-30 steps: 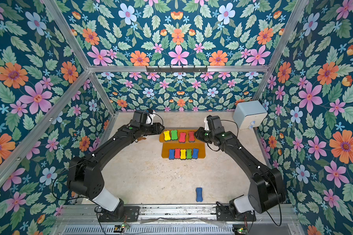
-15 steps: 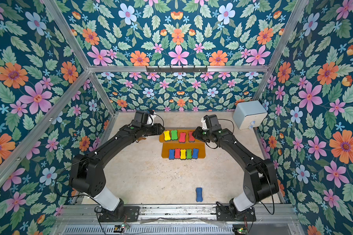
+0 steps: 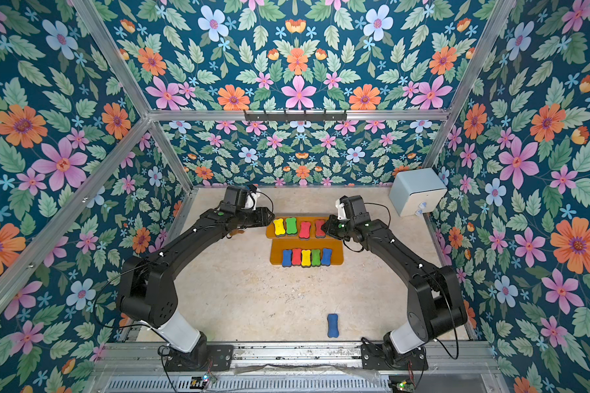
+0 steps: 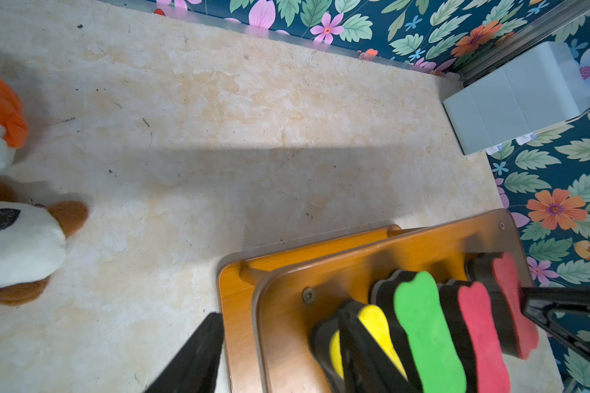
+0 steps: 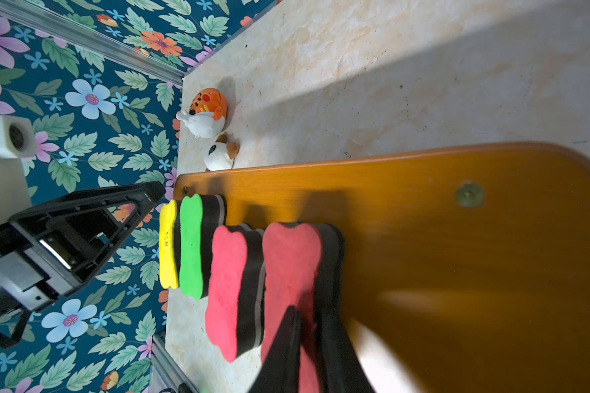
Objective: Remove the whiteboard erasers from the shelf
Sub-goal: Pick up the whiteboard eraser from the shelf, then place the whiteboard eraser at the center of the board.
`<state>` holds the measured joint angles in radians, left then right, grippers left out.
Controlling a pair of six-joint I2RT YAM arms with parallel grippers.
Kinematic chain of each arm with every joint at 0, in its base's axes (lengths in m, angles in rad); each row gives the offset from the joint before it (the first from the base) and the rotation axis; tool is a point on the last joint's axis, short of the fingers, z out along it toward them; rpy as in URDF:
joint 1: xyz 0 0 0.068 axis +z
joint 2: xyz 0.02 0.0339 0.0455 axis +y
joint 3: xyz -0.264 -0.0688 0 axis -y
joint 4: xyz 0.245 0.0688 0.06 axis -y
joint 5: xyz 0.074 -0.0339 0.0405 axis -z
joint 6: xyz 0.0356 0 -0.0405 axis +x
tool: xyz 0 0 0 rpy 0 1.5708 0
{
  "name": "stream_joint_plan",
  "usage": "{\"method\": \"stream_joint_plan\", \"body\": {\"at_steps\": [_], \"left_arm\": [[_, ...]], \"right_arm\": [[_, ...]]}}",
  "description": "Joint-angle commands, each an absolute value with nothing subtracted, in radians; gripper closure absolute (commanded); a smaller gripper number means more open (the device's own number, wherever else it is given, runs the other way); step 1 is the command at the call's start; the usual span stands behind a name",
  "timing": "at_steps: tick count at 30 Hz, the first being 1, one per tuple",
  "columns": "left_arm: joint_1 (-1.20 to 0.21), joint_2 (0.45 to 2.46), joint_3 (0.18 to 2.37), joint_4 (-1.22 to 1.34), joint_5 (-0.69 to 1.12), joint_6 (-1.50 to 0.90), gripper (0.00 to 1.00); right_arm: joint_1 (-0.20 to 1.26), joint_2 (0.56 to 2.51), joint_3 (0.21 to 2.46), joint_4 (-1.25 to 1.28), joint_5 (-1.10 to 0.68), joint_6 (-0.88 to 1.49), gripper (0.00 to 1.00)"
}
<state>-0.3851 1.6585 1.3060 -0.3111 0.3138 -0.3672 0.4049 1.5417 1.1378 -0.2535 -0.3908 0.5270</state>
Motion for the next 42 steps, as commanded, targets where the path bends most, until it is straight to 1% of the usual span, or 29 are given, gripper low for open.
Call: {"method": "stream_joint_plan", "body": {"at_steps": [1,4,9,13,18,24,29,35,38,42], "left_arm": [[-0.382,1.657,1.300,-0.305,0.313,-0.359,0.41],[-0.381,1.655,1.295,-0.305,0.311,-0.359,0.41],[-0.381,1.639,1.289,-0.306,0.306,-0.362,0.41],[-0.382,1.614,1.277,-0.307,0.311,-0.375,0.41],[-0.381,1.576,1.240,-0.305,0.312,-0.396,0.41],[-0.382,1.505,1.151,-0.291,0.317,-0.413,0.42],[-0.384,1.467,1.083,-0.275,0.311,-0.411,0.41],[-0.386,1.455,1.047,-0.262,0.324,-0.423,0.42],[-0.386,1.457,1.051,-0.251,0.333,-0.428,0.42],[-0.385,1.468,1.065,-0.255,0.345,-0.430,0.42]], "right_arm": [[0.406,1.536,1.127,-0.258,-0.385,0.532,0.89],[0.406,1.530,1.122,-0.257,-0.380,0.534,0.95],[0.406,1.504,1.112,-0.251,-0.361,0.548,1.00],[0.415,1.455,1.092,-0.240,-0.329,0.583,1.00],[0.483,1.337,1.030,-0.230,-0.239,0.647,1.00],[0.648,1.132,0.842,-0.222,-0.071,0.802,1.00],[0.863,0.973,0.656,-0.227,0.085,0.992,1.00],[1.132,0.917,0.538,-0.262,0.247,1.218,1.00],[1.229,0.924,0.485,-0.257,0.276,1.317,1.00],[1.318,0.936,0.419,-0.244,0.287,1.423,1.00]]}}
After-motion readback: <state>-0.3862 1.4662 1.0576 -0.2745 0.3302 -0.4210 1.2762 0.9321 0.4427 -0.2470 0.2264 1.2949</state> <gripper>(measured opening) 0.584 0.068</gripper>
